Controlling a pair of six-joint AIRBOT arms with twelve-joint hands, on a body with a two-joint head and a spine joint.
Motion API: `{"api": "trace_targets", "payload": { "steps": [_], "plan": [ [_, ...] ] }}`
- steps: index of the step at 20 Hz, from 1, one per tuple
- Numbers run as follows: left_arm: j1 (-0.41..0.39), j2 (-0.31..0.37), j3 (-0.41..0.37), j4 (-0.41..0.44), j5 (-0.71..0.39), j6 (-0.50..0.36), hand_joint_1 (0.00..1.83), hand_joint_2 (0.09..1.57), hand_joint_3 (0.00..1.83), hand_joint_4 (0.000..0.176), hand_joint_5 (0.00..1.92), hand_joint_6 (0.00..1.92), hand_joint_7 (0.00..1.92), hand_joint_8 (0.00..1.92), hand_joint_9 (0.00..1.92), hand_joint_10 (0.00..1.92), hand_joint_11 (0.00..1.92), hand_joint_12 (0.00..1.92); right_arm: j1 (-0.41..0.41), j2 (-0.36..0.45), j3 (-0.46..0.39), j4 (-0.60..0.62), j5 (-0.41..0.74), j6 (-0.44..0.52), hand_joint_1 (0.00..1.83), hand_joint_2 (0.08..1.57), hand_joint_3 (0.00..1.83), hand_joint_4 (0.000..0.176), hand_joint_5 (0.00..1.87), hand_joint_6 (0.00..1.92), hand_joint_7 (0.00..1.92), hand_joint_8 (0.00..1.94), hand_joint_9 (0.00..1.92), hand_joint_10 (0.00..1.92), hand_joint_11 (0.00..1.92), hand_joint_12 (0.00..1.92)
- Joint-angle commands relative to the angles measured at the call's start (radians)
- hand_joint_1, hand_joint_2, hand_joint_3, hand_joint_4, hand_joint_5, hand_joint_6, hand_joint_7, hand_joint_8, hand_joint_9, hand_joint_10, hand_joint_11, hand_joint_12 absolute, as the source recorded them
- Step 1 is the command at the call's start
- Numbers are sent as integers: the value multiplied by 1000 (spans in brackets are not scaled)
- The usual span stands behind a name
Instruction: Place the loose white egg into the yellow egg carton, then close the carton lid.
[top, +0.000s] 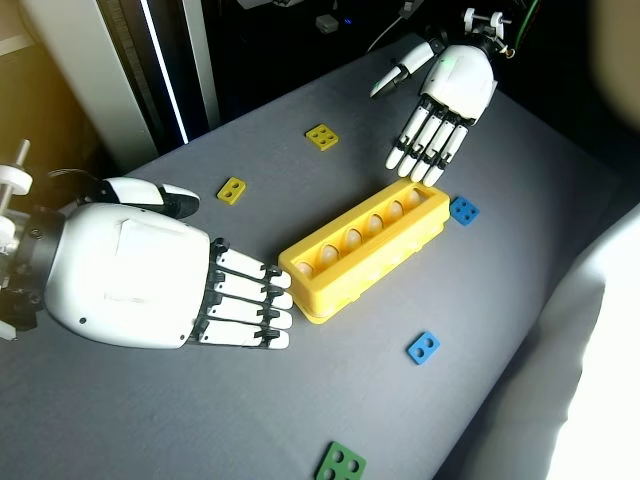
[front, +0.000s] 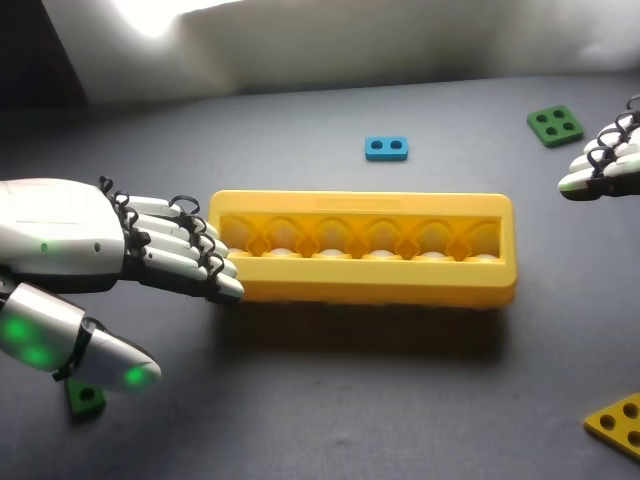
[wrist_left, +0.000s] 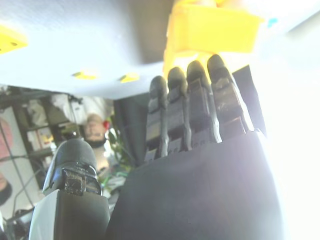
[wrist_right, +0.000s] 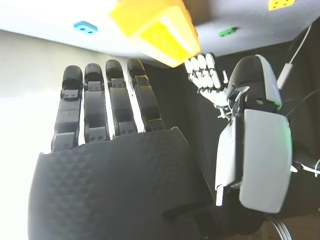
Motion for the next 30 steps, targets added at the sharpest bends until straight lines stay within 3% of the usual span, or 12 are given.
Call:
{"api": "trace_targets", "payload": {
  "steps": [1,15,23,25,28,30],
  "plan": [
    [-7,6,7,-64,-44,5,0,1211,1,0,259,7,240,5,167,8,0,344,6,15,1,45,18,6,186,985,0,0,165,2,128,3,97,3,0,240],
    [3,7,-3,-44,-25,20,0,1219,2,0,283,7,270,7,194,9,0,352,13,15,0,45,43,3,170,998,1,0,182,3,152,4,122,3,0,294],
    [-31,38,74,-95,-111,8,0,1219,0,0,279,1,265,1,177,1,0,281,38,13,0,44,43,-4,163,1019,3,0,169,0,140,0,110,0,0,250],
    [-32,47,96,-85,-133,8,0,1221,0,0,287,4,283,5,204,9,0,369,44,10,0,44,44,-20,162,1021,2,0,178,1,152,2,124,3,0,288],
    [-37,63,120,-38,-166,8,0,1225,1,0,262,1,250,1,175,1,0,306,52,7,0,44,53,-51,131,1029,3,0,156,0,127,0,109,0,0,316],
    [-39,85,120,5,-198,9,0,1214,0,0,291,7,286,7,211,10,0,413,60,4,-1,44,70,-78,157,1036,1,0,140,2,106,2,77,1,0,215]
  ]
}}
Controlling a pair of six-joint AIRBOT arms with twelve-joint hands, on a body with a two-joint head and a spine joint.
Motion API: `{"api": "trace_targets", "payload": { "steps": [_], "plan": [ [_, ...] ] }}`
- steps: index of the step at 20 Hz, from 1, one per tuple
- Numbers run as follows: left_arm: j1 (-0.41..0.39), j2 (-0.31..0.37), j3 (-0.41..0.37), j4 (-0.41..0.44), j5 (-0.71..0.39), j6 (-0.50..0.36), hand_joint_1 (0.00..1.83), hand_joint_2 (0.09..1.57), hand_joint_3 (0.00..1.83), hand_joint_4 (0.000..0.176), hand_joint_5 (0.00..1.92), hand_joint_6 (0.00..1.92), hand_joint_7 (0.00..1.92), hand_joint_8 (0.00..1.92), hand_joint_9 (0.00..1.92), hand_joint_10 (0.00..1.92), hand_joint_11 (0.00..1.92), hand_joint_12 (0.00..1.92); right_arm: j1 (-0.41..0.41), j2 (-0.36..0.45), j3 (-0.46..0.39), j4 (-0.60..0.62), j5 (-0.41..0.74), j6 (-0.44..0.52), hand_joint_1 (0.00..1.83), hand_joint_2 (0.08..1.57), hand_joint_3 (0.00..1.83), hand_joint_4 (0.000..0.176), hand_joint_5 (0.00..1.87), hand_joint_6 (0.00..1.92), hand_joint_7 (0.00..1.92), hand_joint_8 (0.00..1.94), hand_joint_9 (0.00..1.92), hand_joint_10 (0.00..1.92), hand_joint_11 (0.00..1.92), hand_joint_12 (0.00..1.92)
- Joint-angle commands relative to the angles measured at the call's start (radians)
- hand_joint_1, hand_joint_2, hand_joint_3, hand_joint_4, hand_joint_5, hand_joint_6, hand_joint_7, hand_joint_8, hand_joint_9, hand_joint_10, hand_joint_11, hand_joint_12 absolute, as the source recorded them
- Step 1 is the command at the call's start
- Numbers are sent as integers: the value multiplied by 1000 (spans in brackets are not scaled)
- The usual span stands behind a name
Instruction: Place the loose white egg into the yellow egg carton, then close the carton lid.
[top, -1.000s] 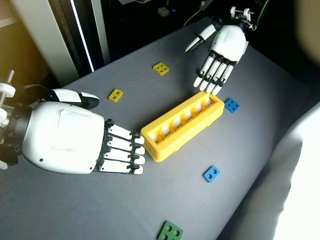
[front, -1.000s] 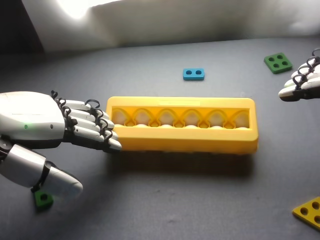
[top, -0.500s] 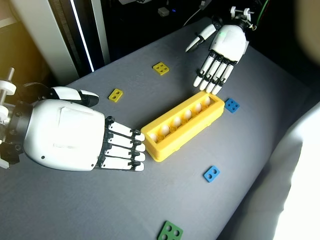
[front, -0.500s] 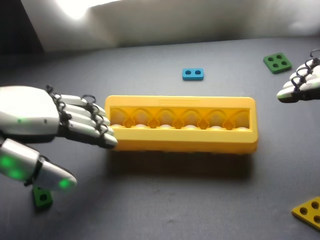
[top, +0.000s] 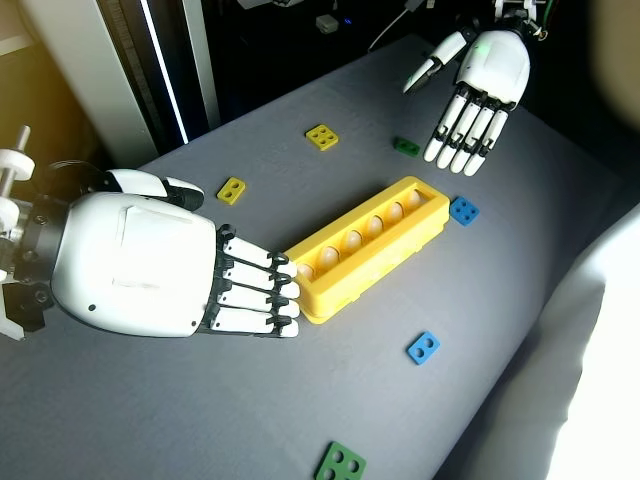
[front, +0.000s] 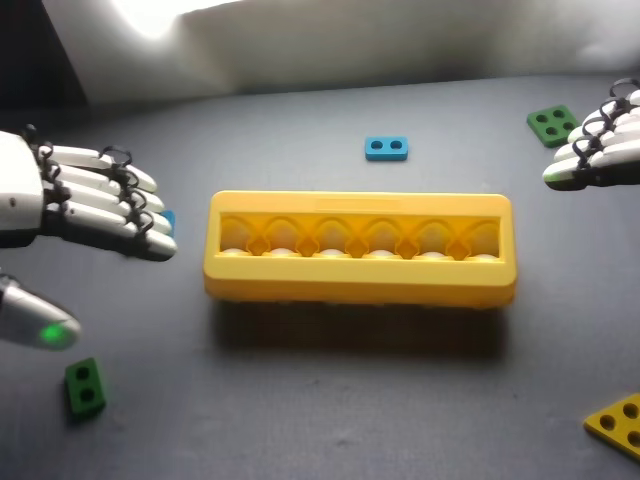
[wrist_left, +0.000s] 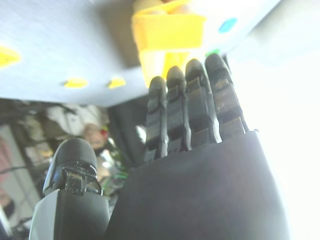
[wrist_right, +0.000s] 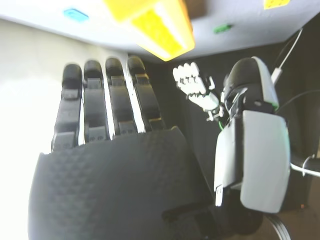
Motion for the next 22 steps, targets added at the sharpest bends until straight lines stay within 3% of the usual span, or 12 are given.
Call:
{"api": "trace_targets", "payload": {
  "steps": [1,5,8,10,14,15,22],
  "plan": [
    [-10,28,1,-46,-69,-4,0,1212,0,0,295,7,293,9,217,11,0,425,17,10,1,52,45,-20,172,1032,0,0,144,3,112,3,87,4,0,226],
    [-71,74,-27,39,-120,-7,0,1213,0,0,283,1,281,1,208,5,0,404,23,-1,-2,52,112,-68,147,1030,0,0,157,4,132,5,109,5,0,277],
    [-113,99,-39,57,-124,-34,0,1208,0,0,290,2,292,2,221,6,0,445,23,0,-25,52,163,-118,183,1015,0,0,167,3,143,3,121,3,0,314],
    [-116,109,-50,60,-117,-34,0,1209,0,0,280,2,282,2,212,1,0,403,23,2,-39,52,169,-123,190,1012,0,0,182,5,153,4,131,4,0,337],
    [-116,113,-52,88,-111,-34,0,1202,0,0,309,6,303,1,237,7,0,511,22,2,-45,52,168,-123,192,1007,0,0,167,4,141,3,119,2,0,307],
    [-116,113,-54,88,-108,-34,0,1206,1,0,280,1,259,1,197,3,0,397,20,2,-47,52,167,-123,172,1015,1,0,174,4,147,3,122,2,0,297],
    [-125,118,-86,92,-67,-27,0,1210,3,0,272,2,254,2,197,2,0,403,14,4,-51,52,166,-123,195,992,0,0,186,3,161,2,134,2,0,381]
  ]
}}
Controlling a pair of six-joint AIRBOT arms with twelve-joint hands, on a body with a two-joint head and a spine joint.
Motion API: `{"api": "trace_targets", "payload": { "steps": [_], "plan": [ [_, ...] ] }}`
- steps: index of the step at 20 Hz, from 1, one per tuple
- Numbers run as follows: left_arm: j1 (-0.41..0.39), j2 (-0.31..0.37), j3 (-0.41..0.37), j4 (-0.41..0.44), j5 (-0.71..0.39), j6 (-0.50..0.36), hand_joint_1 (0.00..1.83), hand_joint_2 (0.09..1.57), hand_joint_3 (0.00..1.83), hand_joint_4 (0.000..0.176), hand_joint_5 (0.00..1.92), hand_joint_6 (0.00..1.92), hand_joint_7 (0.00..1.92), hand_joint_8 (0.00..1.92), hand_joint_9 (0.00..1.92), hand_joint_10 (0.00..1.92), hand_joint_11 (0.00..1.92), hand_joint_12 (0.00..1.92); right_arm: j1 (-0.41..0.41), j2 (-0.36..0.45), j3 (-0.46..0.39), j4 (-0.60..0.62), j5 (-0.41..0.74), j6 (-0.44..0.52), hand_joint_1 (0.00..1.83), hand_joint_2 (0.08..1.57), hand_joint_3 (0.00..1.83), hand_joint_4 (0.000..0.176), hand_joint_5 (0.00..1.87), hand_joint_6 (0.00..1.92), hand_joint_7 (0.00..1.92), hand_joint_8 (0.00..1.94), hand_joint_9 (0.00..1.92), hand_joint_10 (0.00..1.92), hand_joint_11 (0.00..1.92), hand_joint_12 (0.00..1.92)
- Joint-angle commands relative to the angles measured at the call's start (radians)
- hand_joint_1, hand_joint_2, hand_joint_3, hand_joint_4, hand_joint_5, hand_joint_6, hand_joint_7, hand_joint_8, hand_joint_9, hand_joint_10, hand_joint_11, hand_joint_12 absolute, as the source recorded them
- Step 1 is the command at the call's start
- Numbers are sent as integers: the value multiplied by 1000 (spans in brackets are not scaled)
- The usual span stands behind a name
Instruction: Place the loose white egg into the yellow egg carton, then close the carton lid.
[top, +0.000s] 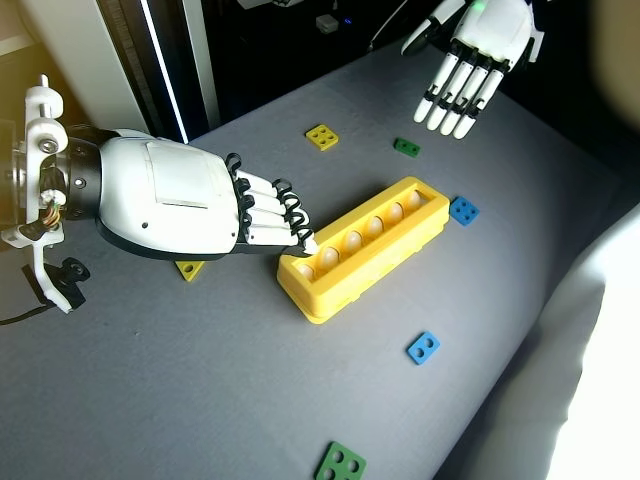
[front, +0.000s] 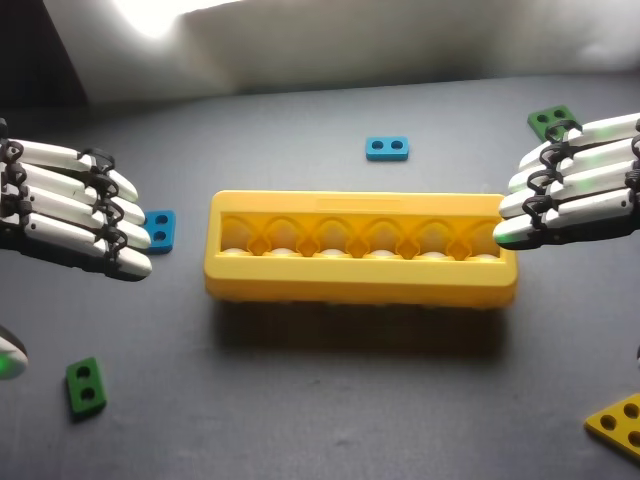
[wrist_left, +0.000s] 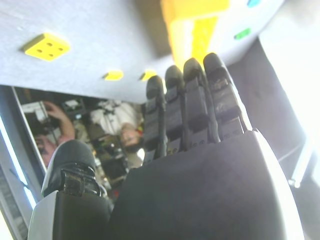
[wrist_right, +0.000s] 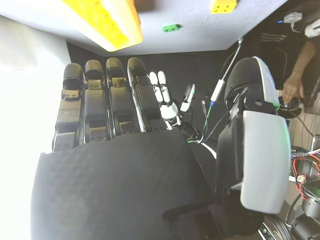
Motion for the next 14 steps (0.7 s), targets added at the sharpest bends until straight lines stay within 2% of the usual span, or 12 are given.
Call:
{"api": "trace_targets", "payload": {
  "steps": [1,5,10,11,14],
  "plan": [
    [-8,18,6,-66,-19,-3,0,1216,6,0,274,3,256,3,198,2,0,401,7,15,-2,59,28,2,190,994,0,0,193,5,168,5,139,4,0,381],
    [-7,19,-4,-65,31,40,0,1232,6,0,257,6,246,5,175,4,0,301,7,15,-3,59,29,2,184,1010,3,0,175,2,158,2,132,3,0,317],
    [-20,23,-8,-52,33,15,0,1223,0,0,278,6,276,7,207,10,0,401,5,15,-5,59,29,2,187,1013,2,0,165,2,142,2,116,1,0,268],
    [-14,23,-18,-59,37,15,0,1213,0,0,293,8,289,7,220,12,0,433,5,16,-6,59,29,2,209,1013,1,0,176,3,159,3,134,3,0,313],
    [-17,23,-42,-60,67,18,0,1212,0,0,278,0,267,3,203,2,0,398,4,17,-7,59,29,2,198,1025,3,0,173,0,152,1,124,0,0,299]
  ]
}}
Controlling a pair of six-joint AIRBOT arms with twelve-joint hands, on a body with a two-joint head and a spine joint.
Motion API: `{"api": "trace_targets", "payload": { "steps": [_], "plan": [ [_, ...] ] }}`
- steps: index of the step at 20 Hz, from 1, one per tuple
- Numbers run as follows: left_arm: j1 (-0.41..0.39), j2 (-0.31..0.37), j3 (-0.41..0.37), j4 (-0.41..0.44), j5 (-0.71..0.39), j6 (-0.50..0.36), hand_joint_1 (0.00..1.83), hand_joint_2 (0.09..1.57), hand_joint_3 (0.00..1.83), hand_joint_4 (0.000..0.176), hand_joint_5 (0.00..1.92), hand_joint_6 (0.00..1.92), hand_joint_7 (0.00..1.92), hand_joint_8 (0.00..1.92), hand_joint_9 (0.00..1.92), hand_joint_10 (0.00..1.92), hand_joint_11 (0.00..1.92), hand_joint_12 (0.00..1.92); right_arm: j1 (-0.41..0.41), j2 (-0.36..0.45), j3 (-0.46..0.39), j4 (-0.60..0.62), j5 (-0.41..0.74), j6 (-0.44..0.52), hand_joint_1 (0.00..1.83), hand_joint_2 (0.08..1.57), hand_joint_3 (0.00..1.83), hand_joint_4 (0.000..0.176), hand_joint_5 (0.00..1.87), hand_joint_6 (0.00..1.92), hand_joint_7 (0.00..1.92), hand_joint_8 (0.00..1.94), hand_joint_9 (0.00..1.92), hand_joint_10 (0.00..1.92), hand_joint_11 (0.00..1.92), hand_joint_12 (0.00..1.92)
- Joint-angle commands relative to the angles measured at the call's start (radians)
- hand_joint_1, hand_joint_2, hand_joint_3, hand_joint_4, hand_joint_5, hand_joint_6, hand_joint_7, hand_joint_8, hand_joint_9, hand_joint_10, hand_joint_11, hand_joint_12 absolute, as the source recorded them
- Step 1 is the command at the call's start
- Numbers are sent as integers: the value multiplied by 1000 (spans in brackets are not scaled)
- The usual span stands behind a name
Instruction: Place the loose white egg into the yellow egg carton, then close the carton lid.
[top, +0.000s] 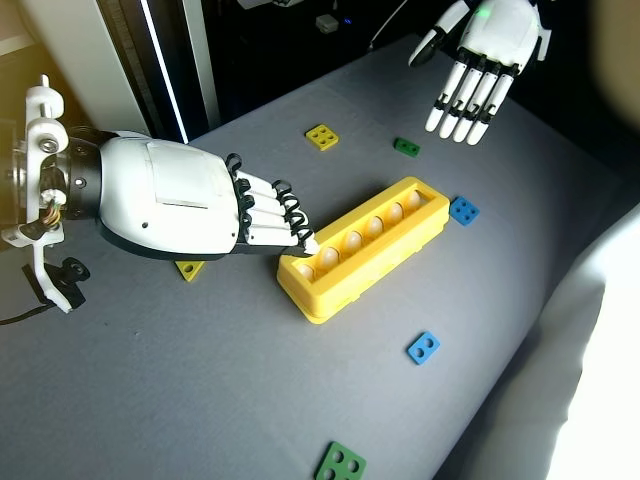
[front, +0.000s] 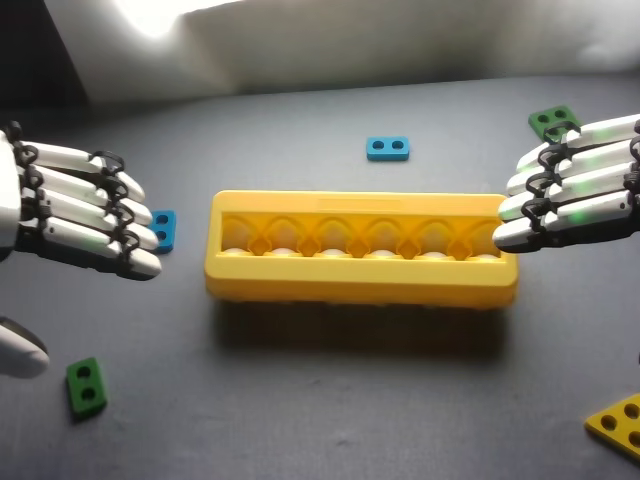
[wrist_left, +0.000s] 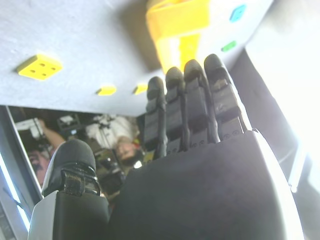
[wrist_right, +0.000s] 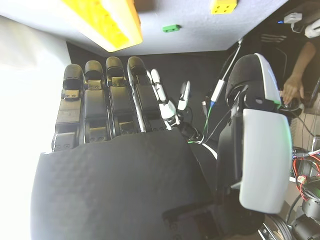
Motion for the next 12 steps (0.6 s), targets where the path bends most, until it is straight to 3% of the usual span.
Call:
{"api": "trace_targets", "payload": {
  "steps": [1,12],
  "plan": [
    [-5,18,-4,-77,-12,5,0,1212,0,0,286,4,273,5,204,2,0,397,4,16,-3,60,29,3,181,1031,4,0,162,0,144,0,116,0,0,270],
    [2,21,-41,-119,19,39,0,1218,0,0,265,0,260,0,189,0,0,354,0,16,-3,59,31,3,214,1041,2,0,189,1,171,0,147,0,0,301]
  ]
}}
